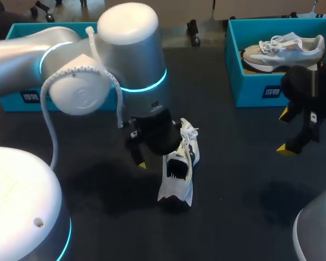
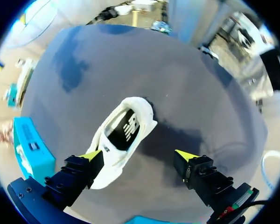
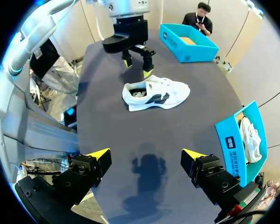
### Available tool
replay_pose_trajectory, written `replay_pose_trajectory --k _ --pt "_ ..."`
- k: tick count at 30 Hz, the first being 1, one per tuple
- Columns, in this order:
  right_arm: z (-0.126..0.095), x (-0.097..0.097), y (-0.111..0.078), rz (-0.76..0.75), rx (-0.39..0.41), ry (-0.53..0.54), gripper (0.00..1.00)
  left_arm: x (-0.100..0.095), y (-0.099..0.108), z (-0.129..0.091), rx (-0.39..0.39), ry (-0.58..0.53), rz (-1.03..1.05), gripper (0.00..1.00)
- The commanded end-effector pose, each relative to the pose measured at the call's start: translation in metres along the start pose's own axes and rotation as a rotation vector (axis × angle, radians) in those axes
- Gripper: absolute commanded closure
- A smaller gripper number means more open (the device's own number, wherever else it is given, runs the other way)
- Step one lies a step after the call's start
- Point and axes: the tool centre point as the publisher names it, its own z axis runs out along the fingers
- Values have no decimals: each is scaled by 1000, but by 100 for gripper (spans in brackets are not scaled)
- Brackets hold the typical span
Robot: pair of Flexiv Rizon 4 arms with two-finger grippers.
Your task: Take the shoe out of the shoebox, open the shoe tongue, remove and reinsert the insole, then place the shoe into the shoebox
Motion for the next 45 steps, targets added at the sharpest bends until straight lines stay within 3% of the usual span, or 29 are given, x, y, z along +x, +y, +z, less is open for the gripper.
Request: replay_pose_trajectory --k 1,6,14,34,45 --pt "2 -2 2 1 5 4 0 13 -6 -1 -43 -59 -168 0" --pt "2 -2 2 1 5 4 0 21 -12 5 -115 -58 -382 0" --pt "2 -2 2 1 5 4 0 22 -19 19 -120 -10 -612 0" --pt "2 -2 2 1 5 4 0 22 -52 36 -77 -6 -647 0" --pt "2 -2 2 1 5 4 0 11 -69 63 -108 -26 -689 0"
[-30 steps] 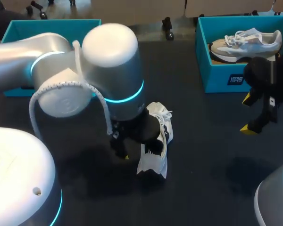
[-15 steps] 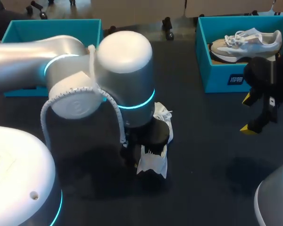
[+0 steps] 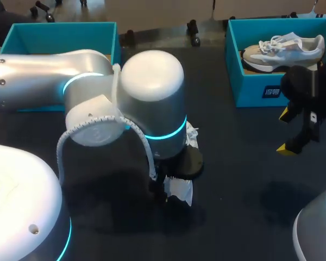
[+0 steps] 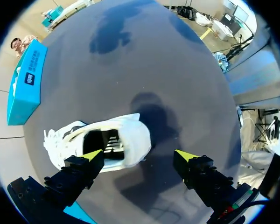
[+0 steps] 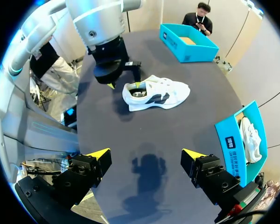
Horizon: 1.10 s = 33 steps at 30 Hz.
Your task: Take the shoe out of the shoebox, open the shoe tongue, remove and reinsert the insole, then place the shoe into the shoebox
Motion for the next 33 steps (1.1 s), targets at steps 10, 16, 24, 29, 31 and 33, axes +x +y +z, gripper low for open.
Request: replay_pose_trajectory --k 10,16,24,29,31,33 --pt "2 -2 2 1 5 3 0 7 -16 37 -69 -28 -49 0" --pt "2 -2 2 1 5 3 0 2 -17 48 -95 -46 -75 0" --pt "2 -2 2 1 5 3 0 0 -15 59 -108 -38 -98 3" --pt "2 -2 2 1 5 3 0 0 -16 64 -111 -23 -106 58" --pt "2 -2 2 1 5 3 0 0 -16 66 -111 -17 -110 68" --pt "2 -2 2 1 5 3 0 0 -15 68 -113 -9 -112 88"
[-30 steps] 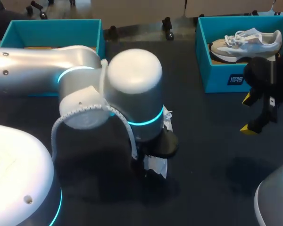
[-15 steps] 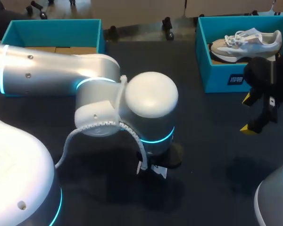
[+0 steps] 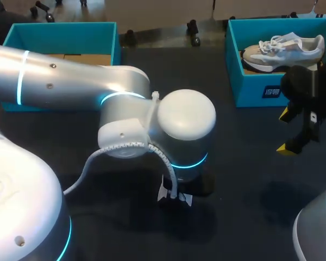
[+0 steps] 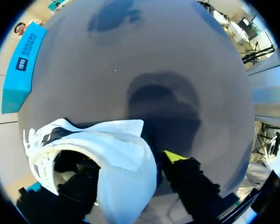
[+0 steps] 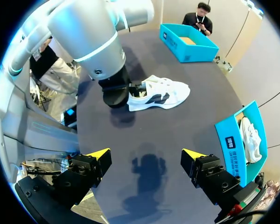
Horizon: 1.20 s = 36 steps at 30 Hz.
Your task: Take the shoe out of the shoebox, open the shoe tongue, remove and reinsert the insole, then place the shoe into the shoebox
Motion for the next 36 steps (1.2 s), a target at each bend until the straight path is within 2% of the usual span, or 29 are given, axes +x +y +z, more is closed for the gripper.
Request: replay_pose_trajectory --k 1,14,30,36 --pt "2 -2 2 1 5 3 0 -1 -2 7 -7 16 1 100" --pt "2 -2 2 1 5 3 0 3 12 5 -28 65 23 100" --pt "2 -2 2 1 5 3 0 -12 35 -68 -1 66 37 100" --pt "2 -2 2 1 5 3 0 -15 44 -95 -15 67 47 100"
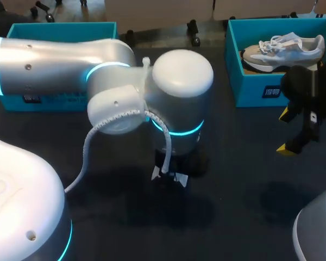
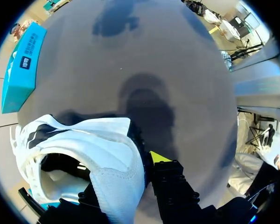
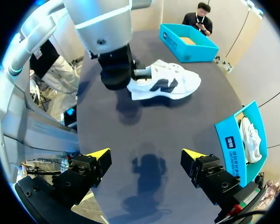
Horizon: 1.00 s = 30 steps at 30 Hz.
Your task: Take the shoe out of the shoebox, open the shoe tongue, remove and reinsert the insole, then place the shoe into the shoebox
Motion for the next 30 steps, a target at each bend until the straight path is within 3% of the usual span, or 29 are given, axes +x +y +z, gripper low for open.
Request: replay_pose_trajectory --k 1,13,18,30 --pt "2 -2 2 1 5 3 0 1 16 -37 5 -10 4 100" --pt "2 -2 2 1 5 3 0 -8 25 -93 15 -8 15 100" --pt "2 -2 2 1 5 3 0 -14 32 -102 16 -7 19 100" --pt "2 -2 2 1 5 3 0 -49 82 -112 31 -16 -55 100"
